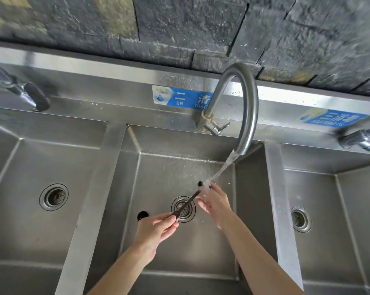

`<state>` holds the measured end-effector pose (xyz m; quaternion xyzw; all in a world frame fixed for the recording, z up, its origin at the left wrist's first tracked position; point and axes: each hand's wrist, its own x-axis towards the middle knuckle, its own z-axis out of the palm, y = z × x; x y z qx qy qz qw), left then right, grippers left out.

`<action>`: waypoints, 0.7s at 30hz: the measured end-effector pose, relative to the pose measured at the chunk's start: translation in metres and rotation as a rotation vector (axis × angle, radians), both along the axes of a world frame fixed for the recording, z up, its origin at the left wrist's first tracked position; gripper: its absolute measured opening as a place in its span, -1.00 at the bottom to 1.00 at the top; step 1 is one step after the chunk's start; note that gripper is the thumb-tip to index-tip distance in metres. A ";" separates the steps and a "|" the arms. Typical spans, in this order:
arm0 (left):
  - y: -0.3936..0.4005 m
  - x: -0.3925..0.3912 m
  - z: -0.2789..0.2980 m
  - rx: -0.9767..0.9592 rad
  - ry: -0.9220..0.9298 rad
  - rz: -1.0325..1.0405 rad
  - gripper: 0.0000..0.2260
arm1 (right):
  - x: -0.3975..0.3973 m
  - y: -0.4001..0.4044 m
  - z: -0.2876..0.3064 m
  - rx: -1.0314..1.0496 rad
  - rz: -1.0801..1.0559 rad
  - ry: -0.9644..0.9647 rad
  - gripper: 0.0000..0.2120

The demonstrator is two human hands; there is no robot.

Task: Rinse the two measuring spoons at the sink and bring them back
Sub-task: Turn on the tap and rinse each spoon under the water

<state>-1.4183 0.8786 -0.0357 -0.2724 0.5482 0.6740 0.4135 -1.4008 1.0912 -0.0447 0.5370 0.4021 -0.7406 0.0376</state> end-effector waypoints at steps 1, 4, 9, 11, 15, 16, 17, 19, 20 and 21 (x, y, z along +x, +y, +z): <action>0.000 -0.001 0.000 -0.001 -0.004 0.003 -0.89 | -0.002 0.004 -0.002 0.006 0.000 -0.010 -0.63; 0.000 -0.004 -0.002 -0.007 -0.003 -0.004 -0.91 | -0.008 0.015 -0.006 0.024 0.051 -0.051 -0.65; -0.001 -0.008 -0.004 -0.022 0.028 -0.047 -0.86 | -0.020 0.020 -0.013 0.172 0.247 -0.188 -0.73; -0.004 -0.011 -0.005 -0.030 0.033 -0.065 -0.83 | -0.022 0.022 -0.015 0.223 0.273 -0.212 -0.73; -0.012 -0.015 -0.008 -0.039 0.014 -0.038 -0.81 | -0.016 0.028 -0.013 0.384 0.352 -0.228 -0.82; -0.014 -0.015 -0.009 -0.042 -0.001 -0.008 -0.80 | -0.014 0.029 -0.012 0.424 0.360 -0.229 -0.82; -0.015 -0.015 -0.011 -0.045 -0.014 0.026 -0.79 | -0.011 0.030 -0.012 0.461 0.371 -0.227 -0.75; -0.015 -0.015 -0.014 -0.049 -0.035 0.088 -0.78 | -0.008 0.031 -0.014 0.520 0.409 -0.225 -0.62; -0.015 -0.015 -0.016 -0.049 -0.042 0.113 -0.78 | -0.007 0.031 -0.013 0.540 0.441 -0.215 -0.62; -0.015 -0.015 -0.017 -0.049 -0.047 0.135 -0.78 | -0.007 0.031 -0.013 0.542 0.469 -0.199 -0.67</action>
